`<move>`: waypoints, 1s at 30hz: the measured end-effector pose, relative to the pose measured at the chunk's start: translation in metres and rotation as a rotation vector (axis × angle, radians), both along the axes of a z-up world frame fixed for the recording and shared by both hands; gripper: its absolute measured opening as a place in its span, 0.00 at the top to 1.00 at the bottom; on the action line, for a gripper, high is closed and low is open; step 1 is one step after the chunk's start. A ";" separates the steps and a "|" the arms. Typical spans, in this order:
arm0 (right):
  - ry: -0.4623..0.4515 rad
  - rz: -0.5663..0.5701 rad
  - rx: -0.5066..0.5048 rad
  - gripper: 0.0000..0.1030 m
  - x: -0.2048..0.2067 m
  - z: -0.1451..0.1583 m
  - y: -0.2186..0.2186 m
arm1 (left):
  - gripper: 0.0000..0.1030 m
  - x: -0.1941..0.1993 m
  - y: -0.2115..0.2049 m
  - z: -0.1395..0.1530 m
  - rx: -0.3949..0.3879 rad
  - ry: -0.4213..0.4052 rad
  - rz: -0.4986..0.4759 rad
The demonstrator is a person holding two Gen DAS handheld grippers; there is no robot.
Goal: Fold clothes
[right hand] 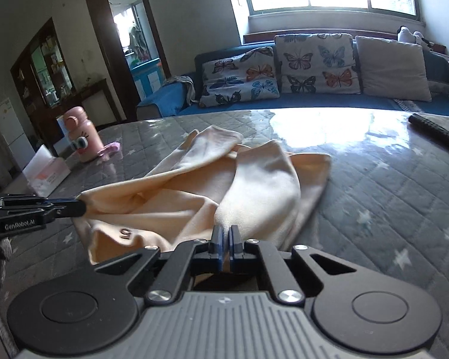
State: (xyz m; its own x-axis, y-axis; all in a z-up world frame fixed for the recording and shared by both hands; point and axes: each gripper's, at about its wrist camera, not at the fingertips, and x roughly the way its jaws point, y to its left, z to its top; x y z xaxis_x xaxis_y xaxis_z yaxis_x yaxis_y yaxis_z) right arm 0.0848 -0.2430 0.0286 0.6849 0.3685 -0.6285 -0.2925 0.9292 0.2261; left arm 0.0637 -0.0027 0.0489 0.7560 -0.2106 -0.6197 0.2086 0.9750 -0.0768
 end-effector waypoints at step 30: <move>0.056 0.180 -0.184 0.71 0.072 -0.044 0.064 | 0.59 0.073 -0.037 -0.021 0.092 0.061 -0.088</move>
State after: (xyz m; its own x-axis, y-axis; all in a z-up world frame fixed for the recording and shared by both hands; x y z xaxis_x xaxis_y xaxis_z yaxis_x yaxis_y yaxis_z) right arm 0.1564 -0.1794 -0.0156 0.5806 0.3570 -0.7318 -0.4488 0.8902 0.0783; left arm 0.1366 -0.0397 0.0275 0.6977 -0.2148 -0.6834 0.2916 0.9565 -0.0029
